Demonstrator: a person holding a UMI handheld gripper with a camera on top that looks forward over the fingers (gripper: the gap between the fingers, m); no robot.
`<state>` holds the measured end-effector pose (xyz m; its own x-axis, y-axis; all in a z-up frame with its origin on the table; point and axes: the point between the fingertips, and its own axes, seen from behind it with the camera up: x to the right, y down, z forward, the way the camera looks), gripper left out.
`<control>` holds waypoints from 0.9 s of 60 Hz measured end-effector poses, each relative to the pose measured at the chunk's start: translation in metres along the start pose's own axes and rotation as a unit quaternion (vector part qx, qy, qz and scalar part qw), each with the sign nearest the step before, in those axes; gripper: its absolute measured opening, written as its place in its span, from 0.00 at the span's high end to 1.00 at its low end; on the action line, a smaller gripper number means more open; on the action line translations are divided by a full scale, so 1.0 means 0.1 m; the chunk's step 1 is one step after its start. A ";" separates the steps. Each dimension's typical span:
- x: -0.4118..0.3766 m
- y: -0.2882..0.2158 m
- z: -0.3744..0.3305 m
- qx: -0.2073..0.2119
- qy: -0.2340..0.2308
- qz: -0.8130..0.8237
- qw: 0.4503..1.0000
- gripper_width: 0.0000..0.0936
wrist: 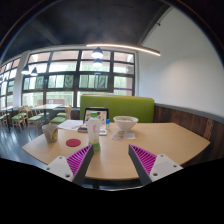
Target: Pour water
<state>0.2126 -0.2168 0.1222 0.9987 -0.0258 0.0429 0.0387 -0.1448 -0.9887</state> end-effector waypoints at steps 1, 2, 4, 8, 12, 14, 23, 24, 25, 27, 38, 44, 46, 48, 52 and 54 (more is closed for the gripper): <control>0.00 0.00 0.00 0.001 0.000 0.001 1.000 0.13; 0.01 -0.01 0.01 0.003 0.000 0.001 1.000 0.13; 0.00 -0.02 0.02 0.007 -0.001 0.002 1.000 0.13; -0.03 -0.01 -0.05 0.012 -0.004 0.004 1.000 0.13; -0.05 -0.02 0.09 0.016 -0.011 0.010 1.000 0.13; -0.13 -0.01 0.05 0.017 -0.014 0.015 1.000 0.13; -0.39 -0.05 0.34 0.037 -0.040 0.028 0.998 0.13; -0.41 -0.05 0.40 0.039 -0.041 0.027 0.998 0.14; -0.42 -0.02 0.42 0.042 -0.044 0.026 0.998 0.13; -0.55 -0.09 0.59 0.046 -0.046 0.024 0.998 0.13; -0.85 -0.12 1.34 0.055 -0.041 0.018 0.997 0.14; -0.78 -0.20 1.72 0.068 -0.009 0.006 0.998 0.14; -0.79 -0.25 1.81 0.075 -0.001 0.004 0.997 0.14; -0.79 -0.28 1.90 0.077 0.007 0.004 0.997 0.14; -0.74 -0.37 2.15 0.084 0.013 0.001 0.996 0.15; -0.80 -0.36 2.23 0.087 0.014 0.001 0.996 0.16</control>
<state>0.1385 0.0109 0.1220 0.9976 -0.0541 0.0429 0.0445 0.0295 -0.9986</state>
